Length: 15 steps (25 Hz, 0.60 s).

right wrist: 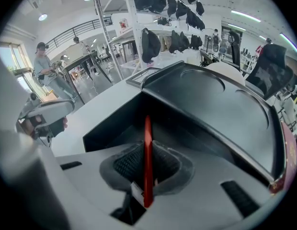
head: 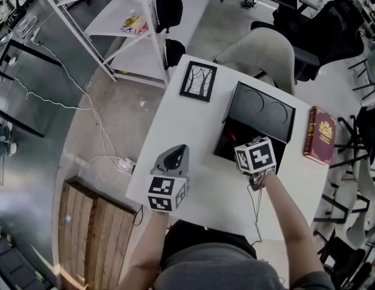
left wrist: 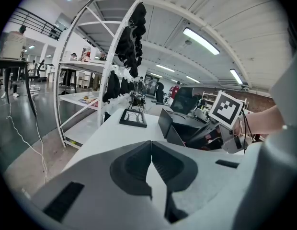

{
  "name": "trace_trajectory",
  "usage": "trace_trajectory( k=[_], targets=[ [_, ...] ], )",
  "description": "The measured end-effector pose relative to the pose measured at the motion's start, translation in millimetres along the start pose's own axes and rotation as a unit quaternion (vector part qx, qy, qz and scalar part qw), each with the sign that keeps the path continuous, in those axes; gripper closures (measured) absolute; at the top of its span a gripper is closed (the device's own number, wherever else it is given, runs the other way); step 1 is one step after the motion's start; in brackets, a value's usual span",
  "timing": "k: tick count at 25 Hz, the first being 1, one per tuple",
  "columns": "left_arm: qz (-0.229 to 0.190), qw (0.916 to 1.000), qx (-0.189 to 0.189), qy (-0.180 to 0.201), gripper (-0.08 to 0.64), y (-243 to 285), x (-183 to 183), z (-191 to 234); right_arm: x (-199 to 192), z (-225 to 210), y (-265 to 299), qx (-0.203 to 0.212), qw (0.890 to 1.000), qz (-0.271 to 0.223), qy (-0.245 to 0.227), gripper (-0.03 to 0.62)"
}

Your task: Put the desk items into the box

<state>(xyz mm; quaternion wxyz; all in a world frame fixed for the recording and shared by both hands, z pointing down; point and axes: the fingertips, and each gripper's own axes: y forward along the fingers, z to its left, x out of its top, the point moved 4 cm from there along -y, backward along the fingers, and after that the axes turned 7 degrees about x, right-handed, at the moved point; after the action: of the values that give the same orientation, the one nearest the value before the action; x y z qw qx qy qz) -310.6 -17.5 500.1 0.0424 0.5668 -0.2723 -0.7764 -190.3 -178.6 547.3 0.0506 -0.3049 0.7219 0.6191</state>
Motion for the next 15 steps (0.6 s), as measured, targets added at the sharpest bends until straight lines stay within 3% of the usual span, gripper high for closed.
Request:
trace_trajectory(
  k=[15],
  targets=[
    [-0.007,0.9999,-0.010,0.010,0.552,-0.4,5.2,-5.1,7.7,4.7,-22.8,0.005,0.999,-0.038,0.002,0.509]
  ],
)
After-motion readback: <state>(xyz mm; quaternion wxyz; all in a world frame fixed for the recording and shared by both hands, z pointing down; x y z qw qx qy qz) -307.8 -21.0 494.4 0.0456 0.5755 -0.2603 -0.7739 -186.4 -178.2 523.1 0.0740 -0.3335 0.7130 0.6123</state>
